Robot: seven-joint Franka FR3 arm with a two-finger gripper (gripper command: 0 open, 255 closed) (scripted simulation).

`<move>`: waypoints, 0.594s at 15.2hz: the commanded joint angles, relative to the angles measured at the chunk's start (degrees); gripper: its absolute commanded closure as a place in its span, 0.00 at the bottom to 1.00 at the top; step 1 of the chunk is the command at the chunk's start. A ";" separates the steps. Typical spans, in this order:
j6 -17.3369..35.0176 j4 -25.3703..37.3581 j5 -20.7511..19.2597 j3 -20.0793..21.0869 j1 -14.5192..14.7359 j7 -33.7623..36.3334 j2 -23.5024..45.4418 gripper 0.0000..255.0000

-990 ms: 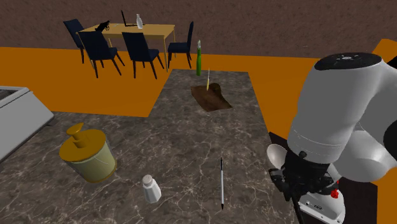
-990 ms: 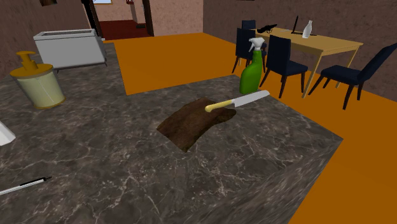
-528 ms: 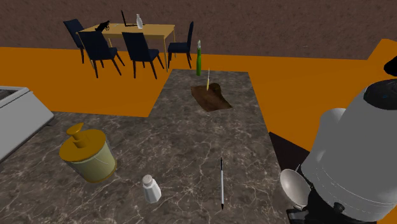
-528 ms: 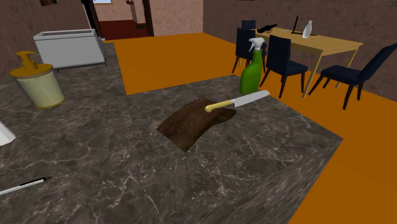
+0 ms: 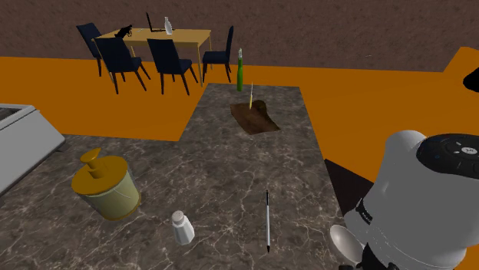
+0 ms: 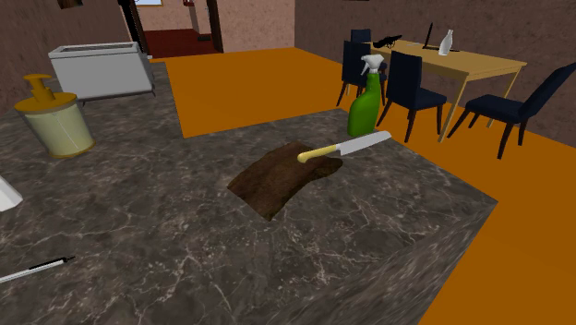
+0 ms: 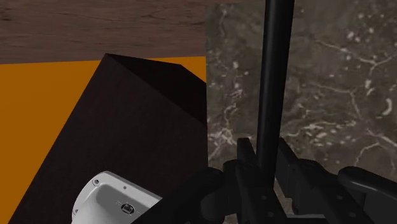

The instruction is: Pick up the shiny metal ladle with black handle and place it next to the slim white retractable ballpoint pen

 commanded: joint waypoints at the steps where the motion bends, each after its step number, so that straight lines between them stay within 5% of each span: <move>1: 1.17 -0.91 1.35 1.26 0.30 -0.23 0.08 1.00; 9: 6.35 -4.48 7.03 7.49 0.76 -1.79 1.57 1.00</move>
